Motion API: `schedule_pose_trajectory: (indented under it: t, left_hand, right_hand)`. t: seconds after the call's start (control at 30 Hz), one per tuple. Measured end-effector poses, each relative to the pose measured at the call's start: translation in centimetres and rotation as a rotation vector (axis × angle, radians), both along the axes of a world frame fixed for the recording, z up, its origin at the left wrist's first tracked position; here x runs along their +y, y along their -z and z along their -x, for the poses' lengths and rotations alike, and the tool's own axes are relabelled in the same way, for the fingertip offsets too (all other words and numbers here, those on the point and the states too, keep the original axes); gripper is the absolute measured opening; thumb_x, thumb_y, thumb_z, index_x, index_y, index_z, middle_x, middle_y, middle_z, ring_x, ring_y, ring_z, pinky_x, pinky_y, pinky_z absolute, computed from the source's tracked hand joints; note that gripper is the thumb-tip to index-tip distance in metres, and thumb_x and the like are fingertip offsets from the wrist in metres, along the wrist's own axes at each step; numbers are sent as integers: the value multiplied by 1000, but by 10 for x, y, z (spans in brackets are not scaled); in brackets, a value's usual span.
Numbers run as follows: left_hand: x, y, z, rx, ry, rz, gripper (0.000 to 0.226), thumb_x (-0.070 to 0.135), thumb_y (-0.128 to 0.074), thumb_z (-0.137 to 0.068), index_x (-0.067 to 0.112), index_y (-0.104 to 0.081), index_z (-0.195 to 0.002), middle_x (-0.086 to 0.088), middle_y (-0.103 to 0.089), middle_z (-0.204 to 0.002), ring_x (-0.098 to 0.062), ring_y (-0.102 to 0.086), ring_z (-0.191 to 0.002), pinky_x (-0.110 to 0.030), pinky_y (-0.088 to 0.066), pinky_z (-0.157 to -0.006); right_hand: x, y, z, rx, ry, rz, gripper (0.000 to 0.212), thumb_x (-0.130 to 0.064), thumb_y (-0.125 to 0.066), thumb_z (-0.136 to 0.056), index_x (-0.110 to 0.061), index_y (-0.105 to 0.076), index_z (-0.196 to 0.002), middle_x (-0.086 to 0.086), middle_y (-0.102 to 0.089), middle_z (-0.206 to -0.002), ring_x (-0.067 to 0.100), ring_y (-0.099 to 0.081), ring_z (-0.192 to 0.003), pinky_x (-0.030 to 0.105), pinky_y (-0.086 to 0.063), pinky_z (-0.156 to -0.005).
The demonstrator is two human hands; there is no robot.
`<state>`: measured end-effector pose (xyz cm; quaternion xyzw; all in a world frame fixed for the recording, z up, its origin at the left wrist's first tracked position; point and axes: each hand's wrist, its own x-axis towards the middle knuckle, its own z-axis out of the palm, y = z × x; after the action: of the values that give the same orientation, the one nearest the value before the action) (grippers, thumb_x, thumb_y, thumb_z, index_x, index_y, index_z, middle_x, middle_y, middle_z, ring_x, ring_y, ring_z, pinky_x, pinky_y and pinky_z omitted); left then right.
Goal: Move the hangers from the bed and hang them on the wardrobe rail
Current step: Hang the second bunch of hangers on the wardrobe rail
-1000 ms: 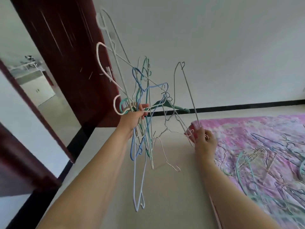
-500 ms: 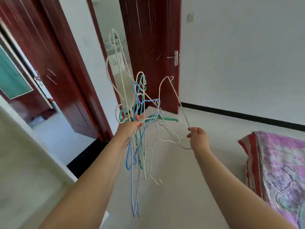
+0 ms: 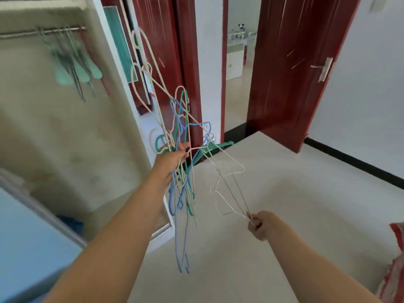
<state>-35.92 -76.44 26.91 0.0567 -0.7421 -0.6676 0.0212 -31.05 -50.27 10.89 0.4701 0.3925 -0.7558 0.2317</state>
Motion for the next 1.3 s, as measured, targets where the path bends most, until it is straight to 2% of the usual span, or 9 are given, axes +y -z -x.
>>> schedule_pose_trajectory:
  t: [0.13,0.23,0.33,0.47,0.63,0.87,1.03,1.17,1.3]
  left_hand:
    - [-56,-1,-12,-7,-91,-33,29,-3,-47,-93,16,-55,-73,-4,-63,-122,-9,-58,-74,-13,-45,-65]
    - [-97,-3,-18,-31,-130,-35,33,-5,-46,-93,20,-48,-71,-4,-66,-117,-8,-59,-68,-13,-44,-55]
    - [-136,-1,-20,-53,-171,-35,26,-7,-50,-89,14,-53,-75,-4,-68,-111,-11,-58,-70,-18,-44,-60]
    - [-193,0,-22,-63,-183,-34,18,-9,-49,-87,8,-56,-87,-3,-68,-107,-11,-54,-67,-20,-42,-58]
    - [-268,8,-25,-76,-223,-45,34,-14,-44,-86,14,-42,-68,-8,-65,-108,-12,-48,-59,-21,-38,-52]
    - [-361,21,-39,-100,-307,-51,34,-15,-43,-84,13,-41,-65,-5,-66,-107,-9,-48,-53,-24,-38,-52]
    - [-400,20,-39,-89,-369,-94,32,-13,-45,-83,14,-42,-65,-2,-68,-107,-9,-51,-60,-24,-38,-52]
    - [-422,14,-33,-69,-432,-118,32,-14,-46,-79,14,-46,-65,-1,-70,-98,-10,-51,-61,-24,-36,-49]
    - [-441,6,-23,-50,-451,-105,32,-15,-46,-78,14,-45,-64,2,-70,-94,-10,-54,-68,-24,-37,-49]
  right_hand:
    - [-39,10,-10,-46,-353,84,35,-7,-30,-99,-9,-41,-66,0,-30,-39,10,-24,-23,9,-20,-24]
    - [-72,9,-12,35,-601,65,53,-56,-56,-87,-11,-42,-61,3,-33,-54,10,-31,-35,13,-33,-27]
    - [-105,9,-13,88,-906,84,70,-83,-52,-63,-13,-48,-69,3,-39,-68,13,-39,-52,17,-39,-33]
    - [-160,11,-11,142,-1108,161,41,-46,-74,-75,-18,-55,-99,2,-45,-75,14,-45,-56,15,-36,-35]
    - [-225,22,0,216,-1110,33,22,-5,-57,-91,-19,-62,-107,0,-43,-77,14,-46,-54,13,-28,-36]
    - [-303,29,2,308,-995,195,81,-80,-50,-69,-20,-67,-119,2,-48,-78,15,-38,-59,17,-27,-38]
    - [-348,1,22,382,-925,518,105,-91,-45,-56,-21,-54,-134,11,-50,-93,20,-42,-67,20,-41,-43]
    - [-377,-29,40,457,-852,534,97,-87,-47,-60,-25,-50,-136,12,-49,-96,19,-42,-63,20,-39,-44]
    - [-416,-48,69,512,-841,182,57,-59,-61,-81,-25,-57,-127,9,-45,-87,13,-38,-53,15,-29,-37]
